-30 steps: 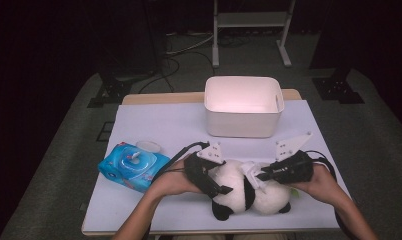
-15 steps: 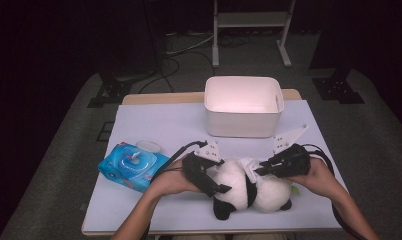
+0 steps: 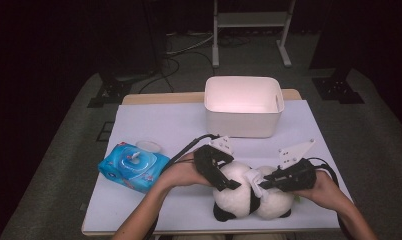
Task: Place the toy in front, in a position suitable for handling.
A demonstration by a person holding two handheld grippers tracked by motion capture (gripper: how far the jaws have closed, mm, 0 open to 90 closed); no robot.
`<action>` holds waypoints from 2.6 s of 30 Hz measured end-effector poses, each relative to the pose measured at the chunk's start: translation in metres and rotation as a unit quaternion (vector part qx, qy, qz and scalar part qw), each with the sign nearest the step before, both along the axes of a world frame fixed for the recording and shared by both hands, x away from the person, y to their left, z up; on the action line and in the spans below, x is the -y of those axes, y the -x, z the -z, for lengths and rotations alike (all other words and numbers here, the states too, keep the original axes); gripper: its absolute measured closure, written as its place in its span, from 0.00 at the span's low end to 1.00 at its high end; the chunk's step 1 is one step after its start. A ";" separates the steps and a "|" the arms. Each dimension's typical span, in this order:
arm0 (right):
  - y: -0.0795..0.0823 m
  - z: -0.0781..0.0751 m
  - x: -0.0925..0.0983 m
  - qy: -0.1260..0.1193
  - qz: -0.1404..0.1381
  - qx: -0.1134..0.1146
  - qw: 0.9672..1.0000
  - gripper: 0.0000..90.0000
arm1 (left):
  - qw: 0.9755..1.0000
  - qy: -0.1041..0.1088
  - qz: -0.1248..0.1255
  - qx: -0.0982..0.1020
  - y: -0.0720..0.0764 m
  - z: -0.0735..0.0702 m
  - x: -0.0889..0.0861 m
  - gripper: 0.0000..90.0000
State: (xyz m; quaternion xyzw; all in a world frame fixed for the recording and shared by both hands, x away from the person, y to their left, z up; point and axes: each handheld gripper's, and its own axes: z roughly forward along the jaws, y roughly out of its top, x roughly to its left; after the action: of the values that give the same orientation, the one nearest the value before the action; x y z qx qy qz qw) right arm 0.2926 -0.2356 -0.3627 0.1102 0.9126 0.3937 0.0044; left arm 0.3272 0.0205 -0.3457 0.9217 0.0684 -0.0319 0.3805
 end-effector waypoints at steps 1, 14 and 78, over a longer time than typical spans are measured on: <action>0.001 0.001 0.000 0.001 -0.001 -0.002 1.000 0.91 | 1.000 -0.003 0.002 -0.009 -0.001 0.001 0.001 0.14; -0.010 0.002 0.003 -0.012 0.012 -0.011 1.000 0.90 | 0.999 -0.020 -0.024 -0.027 -0.010 0.008 0.001 0.57; -0.047 -0.015 0.000 0.000 0.009 -0.026 1.000 0.92 | 0.998 -0.044 0.021 0.048 -0.005 -0.018 -0.011 0.35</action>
State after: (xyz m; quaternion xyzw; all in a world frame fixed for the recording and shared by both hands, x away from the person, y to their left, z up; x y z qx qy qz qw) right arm 0.3394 -0.2357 -0.3480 0.1285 0.9114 0.3905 -0.0163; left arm 0.3323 0.0318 -0.3280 0.9393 0.0317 0.0075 0.3415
